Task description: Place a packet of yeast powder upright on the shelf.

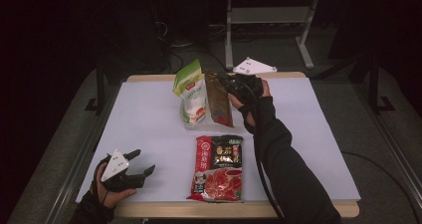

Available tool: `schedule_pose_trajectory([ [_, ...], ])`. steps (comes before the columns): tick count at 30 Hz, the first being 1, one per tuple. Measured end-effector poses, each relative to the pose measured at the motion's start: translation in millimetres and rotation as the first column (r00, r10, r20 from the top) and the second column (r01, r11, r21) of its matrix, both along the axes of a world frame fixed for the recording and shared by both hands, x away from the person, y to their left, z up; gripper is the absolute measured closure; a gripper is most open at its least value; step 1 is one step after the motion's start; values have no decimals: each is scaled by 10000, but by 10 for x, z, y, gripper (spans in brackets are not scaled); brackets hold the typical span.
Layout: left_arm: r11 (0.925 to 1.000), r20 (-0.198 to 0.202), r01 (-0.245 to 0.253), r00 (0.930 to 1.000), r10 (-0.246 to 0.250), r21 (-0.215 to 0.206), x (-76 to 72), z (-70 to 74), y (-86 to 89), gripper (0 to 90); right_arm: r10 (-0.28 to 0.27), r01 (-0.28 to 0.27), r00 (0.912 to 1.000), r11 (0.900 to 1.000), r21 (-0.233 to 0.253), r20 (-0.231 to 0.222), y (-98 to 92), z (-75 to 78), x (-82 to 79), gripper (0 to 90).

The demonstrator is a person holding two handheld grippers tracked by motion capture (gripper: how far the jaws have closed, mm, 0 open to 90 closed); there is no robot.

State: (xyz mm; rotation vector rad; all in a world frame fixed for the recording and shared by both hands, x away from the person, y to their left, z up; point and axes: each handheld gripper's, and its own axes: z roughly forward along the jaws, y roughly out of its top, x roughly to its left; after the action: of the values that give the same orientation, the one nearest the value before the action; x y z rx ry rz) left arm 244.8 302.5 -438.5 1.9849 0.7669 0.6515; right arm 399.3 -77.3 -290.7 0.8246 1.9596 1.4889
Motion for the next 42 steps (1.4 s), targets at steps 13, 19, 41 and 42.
schedule_pose_trajectory([
  [13,9999,24,94,10000,-94,-127,-2,1,4,260,-1043,1044,9943,9945,58,-217,178,-91,387,883],
  [19,9998,15,110,9999,-110,-154,-1,2,2,260,-1716,1719,9847,9850,111,-298,257,-147,462,883],
  [41,9994,-31,292,9996,-293,-158,2,6,1,259,-2028,2060,9729,9784,176,-1114,495,-336,495,876],
  [42,9994,-30,292,9996,-293,-173,2,5,0,259,-2008,2023,9748,9793,60,-975,503,-363,475,875],
])
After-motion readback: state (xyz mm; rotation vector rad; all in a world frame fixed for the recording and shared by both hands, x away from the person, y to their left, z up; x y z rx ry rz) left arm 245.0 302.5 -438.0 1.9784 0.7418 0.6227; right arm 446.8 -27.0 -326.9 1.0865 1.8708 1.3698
